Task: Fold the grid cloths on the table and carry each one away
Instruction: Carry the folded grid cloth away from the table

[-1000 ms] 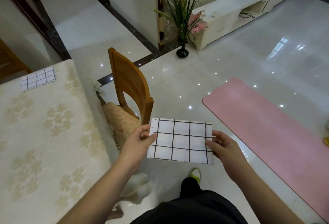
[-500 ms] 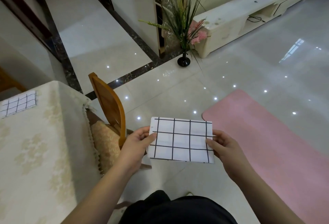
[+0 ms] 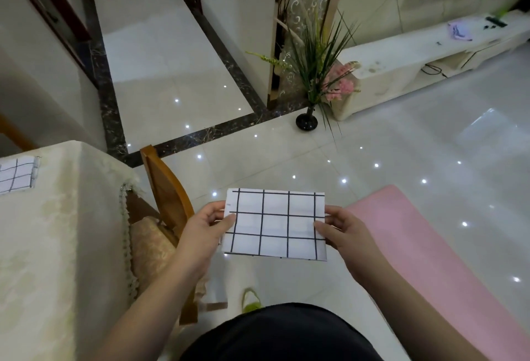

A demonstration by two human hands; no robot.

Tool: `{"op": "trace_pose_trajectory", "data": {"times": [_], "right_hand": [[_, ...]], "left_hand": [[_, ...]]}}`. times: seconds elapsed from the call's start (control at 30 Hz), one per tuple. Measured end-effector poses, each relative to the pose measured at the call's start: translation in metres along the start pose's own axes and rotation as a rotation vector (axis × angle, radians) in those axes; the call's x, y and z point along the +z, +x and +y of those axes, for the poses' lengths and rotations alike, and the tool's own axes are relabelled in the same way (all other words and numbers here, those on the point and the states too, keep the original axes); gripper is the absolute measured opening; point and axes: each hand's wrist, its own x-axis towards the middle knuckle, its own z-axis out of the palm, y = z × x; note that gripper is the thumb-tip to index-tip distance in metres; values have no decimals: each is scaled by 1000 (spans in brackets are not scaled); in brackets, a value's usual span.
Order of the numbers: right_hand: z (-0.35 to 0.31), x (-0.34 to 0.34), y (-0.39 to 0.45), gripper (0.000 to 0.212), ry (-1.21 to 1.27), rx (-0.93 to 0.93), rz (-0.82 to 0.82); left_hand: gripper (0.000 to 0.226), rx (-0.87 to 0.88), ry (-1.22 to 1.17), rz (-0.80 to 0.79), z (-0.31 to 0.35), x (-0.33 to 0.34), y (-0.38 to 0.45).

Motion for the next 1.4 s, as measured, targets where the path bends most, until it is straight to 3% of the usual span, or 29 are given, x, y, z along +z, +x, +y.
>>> {"op": "trace_pose_trajectory", "data": {"times": [0.37,0.9,1.4], "right_hand": [[-51,18,112,23,-41,31,-99],[-137,-4,328,24,-74,14,-387],[-181,88,422,24,-184,29,-535]], "left_hand": [[24,-5,-58,87,40,-2,82],[25,-26,-138,363,126,70,198],[27,-21,-351,530,139,18,267]]}}
